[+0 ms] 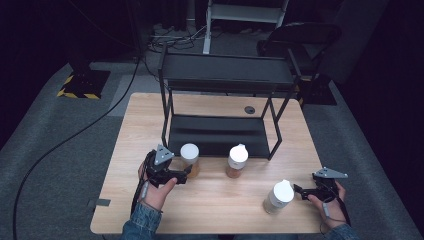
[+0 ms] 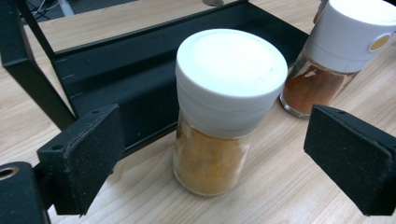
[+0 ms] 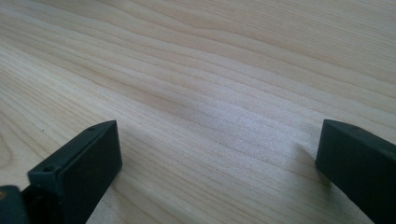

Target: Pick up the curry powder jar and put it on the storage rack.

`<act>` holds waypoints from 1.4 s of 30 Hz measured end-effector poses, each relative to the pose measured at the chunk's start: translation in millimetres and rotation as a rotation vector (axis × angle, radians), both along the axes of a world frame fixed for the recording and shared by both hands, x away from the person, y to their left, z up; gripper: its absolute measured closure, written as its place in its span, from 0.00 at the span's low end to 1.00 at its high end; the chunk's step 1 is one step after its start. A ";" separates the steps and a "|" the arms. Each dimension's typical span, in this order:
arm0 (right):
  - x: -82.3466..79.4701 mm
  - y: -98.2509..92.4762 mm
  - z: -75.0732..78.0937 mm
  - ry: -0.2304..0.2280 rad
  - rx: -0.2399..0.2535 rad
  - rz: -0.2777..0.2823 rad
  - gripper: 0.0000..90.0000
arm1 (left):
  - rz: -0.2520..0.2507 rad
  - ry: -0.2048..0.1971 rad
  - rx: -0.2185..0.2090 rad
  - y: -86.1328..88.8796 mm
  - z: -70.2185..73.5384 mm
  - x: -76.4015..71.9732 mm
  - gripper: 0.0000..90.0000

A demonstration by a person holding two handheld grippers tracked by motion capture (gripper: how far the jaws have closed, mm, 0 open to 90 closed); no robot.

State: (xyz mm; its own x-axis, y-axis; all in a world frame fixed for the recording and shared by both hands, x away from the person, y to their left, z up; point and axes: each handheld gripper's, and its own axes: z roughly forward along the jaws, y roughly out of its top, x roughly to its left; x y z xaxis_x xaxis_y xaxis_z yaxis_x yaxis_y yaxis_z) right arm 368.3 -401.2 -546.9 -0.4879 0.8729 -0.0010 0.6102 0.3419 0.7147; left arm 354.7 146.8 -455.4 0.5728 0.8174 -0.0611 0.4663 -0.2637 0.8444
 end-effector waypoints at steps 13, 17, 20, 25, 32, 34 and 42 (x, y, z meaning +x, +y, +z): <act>0.0 -0.1 0.0 0.000 0.000 0.000 0.00 | -0.018 -0.019 -0.028 -10.7 -4.2 11.2 0.06; 0.0 0.0 0.0 0.000 0.001 0.000 0.00 | -0.017 -0.022 -0.031 -13.5 -6.4 14.0 0.07; 0.0 -0.1 0.0 0.000 0.001 0.000 0.00 | -0.018 -0.026 -0.029 -15.2 -8.1 16.0 0.09; 0.0 0.0 0.0 0.000 0.001 0.000 0.00 | -0.020 -0.035 -0.018 -19.5 -12.1 19.8 0.14; 0.0 0.0 0.0 0.000 0.001 0.000 0.00 | -0.017 -0.033 -0.015 -22.3 -17.1 25.7 0.18; 0.0 0.0 0.0 0.000 0.001 0.000 0.00 | -0.021 -0.036 -0.011 -23.1 -18.2 26.3 0.22; 0.1 0.1 0.0 0.001 0.001 -0.004 0.00 | -0.030 -0.049 -0.006 -25.0 -18.3 24.8 0.37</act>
State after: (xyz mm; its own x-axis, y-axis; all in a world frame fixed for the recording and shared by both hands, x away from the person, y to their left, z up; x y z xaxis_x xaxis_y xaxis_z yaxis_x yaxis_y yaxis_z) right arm 368.4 -401.1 -546.8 -0.4844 0.8748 0.0003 0.6120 0.3387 0.7147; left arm 379.6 121.8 -473.7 0.5998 0.7993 -0.0371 0.4162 -0.2720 0.8676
